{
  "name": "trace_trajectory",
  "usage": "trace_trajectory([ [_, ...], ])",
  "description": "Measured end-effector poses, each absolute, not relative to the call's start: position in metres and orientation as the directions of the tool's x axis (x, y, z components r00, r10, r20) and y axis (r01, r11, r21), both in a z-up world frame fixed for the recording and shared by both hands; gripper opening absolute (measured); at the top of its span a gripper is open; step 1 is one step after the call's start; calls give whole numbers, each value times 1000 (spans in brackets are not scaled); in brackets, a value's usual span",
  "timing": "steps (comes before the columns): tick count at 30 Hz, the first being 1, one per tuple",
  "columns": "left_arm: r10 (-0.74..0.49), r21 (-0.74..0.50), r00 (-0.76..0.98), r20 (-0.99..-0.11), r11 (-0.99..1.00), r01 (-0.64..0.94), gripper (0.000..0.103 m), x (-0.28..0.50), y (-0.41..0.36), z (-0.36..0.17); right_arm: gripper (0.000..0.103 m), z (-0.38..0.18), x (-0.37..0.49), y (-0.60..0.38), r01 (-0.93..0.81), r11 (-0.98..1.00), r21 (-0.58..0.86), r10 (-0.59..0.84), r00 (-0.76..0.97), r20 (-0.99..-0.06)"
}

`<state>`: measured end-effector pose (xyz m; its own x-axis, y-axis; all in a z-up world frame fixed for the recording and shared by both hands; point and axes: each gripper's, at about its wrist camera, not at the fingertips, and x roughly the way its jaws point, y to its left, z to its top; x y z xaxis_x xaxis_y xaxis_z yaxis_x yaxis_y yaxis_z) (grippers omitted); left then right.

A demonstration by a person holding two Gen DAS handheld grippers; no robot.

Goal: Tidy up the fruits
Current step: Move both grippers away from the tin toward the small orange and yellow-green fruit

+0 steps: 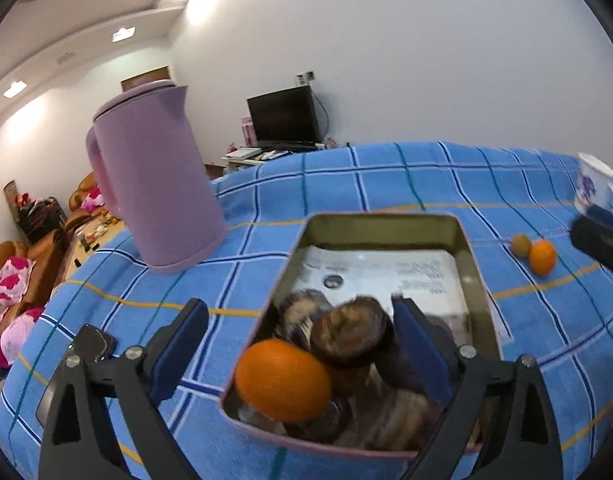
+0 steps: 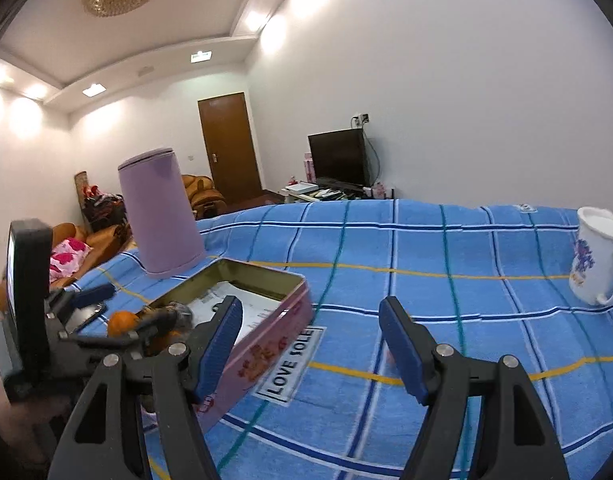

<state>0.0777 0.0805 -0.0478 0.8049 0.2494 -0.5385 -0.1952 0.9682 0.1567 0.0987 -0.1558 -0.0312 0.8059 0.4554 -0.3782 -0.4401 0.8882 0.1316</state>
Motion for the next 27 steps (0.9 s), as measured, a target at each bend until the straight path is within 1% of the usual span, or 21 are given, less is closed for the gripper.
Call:
trace_trajectory([
  [2,254,147,812,-526,967,-208,96,78,83,-42,72,-29,103,-161,-409,906,113,419,819,-392],
  [5,224,120,830,-510,975,-189,96,78,78,-32,72,-29,116,-176,-358,926,120,374,824,-425],
  [8,194,121,850,-490,981,-153,96,79,61,-23,72,-35,133,-186,-317,943,103,325,807,-493],
  [10,153,104,861,-485,988,-117,98,82,49,-18,72,-41,141,-191,-309,947,92,310,791,-528],
  [12,139,100,867,-479,990,-104,98,85,40,-15,72,-48,150,-195,-302,949,90,299,768,-566],
  [14,120,100,869,-480,992,-81,99,91,28,-14,72,-53,157,-199,-305,946,107,307,745,-593],
  [19,92,102,859,-503,994,-47,99,106,10,-20,72,-66,173,-190,-328,942,71,291,693,-659],
  [22,77,87,852,-518,996,-37,99,111,6,-24,72,-68,181,-188,-333,940,68,290,682,-671],
  [24,69,81,851,-521,996,-31,99,112,4,-24,59,-71,187,-186,-343,936,74,296,660,-691],
  [25,68,83,851,-521,996,-29,99,112,3,-24,48,-73,190,-185,-352,932,88,309,642,-702],
  [26,67,86,850,-522,996,-26,99,113,1,-25,45,-76,194,-185,-363,925,109,327,619,-714],
  [27,64,87,850,-523,996,-21,99,114,-1,-25,45,-78,196,-185,-371,920,126,342,604,-720],
])
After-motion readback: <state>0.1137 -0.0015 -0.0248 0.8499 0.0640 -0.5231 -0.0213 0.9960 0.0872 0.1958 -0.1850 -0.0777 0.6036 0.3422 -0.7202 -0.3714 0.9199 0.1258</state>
